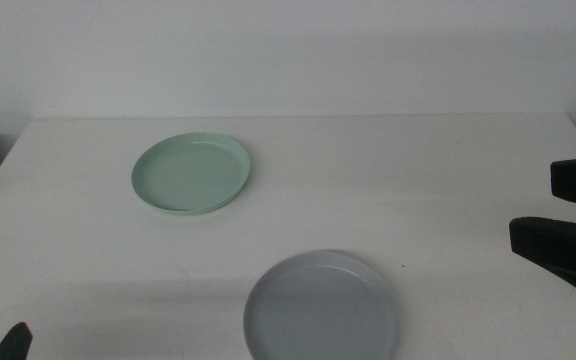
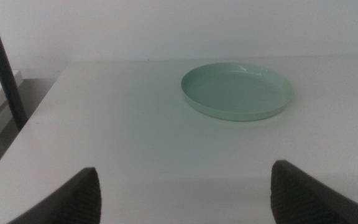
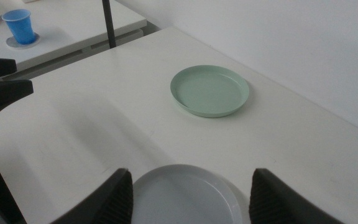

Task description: Stack the three bowls on top of each other.

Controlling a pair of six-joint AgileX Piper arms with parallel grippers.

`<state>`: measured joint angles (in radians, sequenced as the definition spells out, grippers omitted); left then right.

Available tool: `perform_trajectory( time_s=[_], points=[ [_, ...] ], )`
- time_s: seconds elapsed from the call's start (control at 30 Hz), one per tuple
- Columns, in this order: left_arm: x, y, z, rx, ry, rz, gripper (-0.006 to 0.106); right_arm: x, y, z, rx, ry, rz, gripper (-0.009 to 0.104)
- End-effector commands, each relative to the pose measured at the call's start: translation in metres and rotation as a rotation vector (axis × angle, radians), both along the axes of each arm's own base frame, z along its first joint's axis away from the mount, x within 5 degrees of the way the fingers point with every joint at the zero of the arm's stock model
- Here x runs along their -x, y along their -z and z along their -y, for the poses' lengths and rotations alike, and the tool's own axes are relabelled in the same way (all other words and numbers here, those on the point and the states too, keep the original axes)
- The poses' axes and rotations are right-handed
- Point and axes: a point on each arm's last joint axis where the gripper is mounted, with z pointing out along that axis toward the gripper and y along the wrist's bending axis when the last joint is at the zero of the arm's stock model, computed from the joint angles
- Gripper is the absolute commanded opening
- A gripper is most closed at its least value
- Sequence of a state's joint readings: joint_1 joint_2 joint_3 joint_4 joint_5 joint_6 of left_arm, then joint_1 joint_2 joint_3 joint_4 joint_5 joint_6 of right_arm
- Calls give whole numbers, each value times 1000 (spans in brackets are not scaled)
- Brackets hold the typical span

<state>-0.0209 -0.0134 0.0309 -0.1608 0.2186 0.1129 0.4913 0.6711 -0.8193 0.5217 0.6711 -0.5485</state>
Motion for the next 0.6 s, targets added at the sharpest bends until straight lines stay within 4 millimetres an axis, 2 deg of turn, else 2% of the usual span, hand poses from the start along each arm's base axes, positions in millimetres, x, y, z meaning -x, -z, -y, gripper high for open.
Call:
perform_trajectory(
  time_s=[0.0,0.13,0.37,0.47,0.57],
  points=[
    [-2,-17,-2,59,-29,77,103,-2,-13,2,-51,31,62,48],
    [-17,-48,-5,84,-90,-12,103,-2,-13,2,-51,31,62,48],
    [-91,-118,-13,140,-123,-281,103,-2,-13,2,-51,31,62,48],
    [-123,-133,-14,161,-99,-420,103,-2,-13,2,-51,31,62,48],
    [-152,-135,-13,214,-74,-551,103,-2,-13,2,-51,31,62,48]
  ],
)
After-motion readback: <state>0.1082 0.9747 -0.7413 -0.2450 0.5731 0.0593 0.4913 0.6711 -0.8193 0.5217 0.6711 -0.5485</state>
